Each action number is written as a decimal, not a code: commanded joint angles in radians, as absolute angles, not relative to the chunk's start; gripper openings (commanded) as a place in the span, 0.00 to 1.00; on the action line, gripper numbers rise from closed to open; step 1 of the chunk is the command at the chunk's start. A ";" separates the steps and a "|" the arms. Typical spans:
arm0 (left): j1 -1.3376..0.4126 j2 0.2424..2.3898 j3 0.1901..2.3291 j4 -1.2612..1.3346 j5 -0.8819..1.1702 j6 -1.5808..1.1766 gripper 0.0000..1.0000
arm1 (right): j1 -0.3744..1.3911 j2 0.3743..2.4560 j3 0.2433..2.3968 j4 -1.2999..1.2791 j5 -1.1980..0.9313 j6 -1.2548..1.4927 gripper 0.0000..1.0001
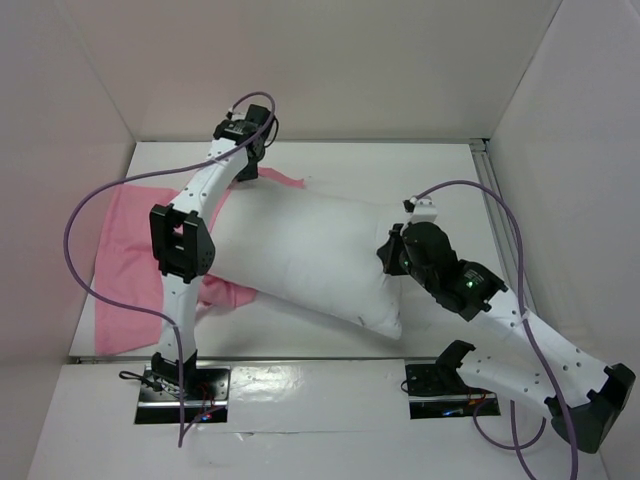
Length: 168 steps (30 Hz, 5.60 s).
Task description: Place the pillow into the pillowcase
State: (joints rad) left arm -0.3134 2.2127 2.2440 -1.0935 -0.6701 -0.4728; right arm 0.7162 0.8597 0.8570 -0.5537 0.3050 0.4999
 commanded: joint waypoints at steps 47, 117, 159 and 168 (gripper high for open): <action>-0.451 2.074 2.226 -1.035 -0.454 -0.348 0.00 | 0.127 1.083 0.787 -0.333 -0.287 0.621 0.00; -0.715 1.873 2.430 -0.930 0.110 -0.528 0.00 | 0.540 0.980 1.275 -0.123 -0.205 0.526 0.00; -0.100 1.356 1.096 -0.549 -0.093 -0.647 0.88 | 0.819 1.460 1.643 -0.811 0.345 0.253 1.00; -0.078 1.356 0.939 -0.411 -0.166 -0.738 0.92 | 1.000 1.767 1.847 -0.864 0.376 0.212 1.00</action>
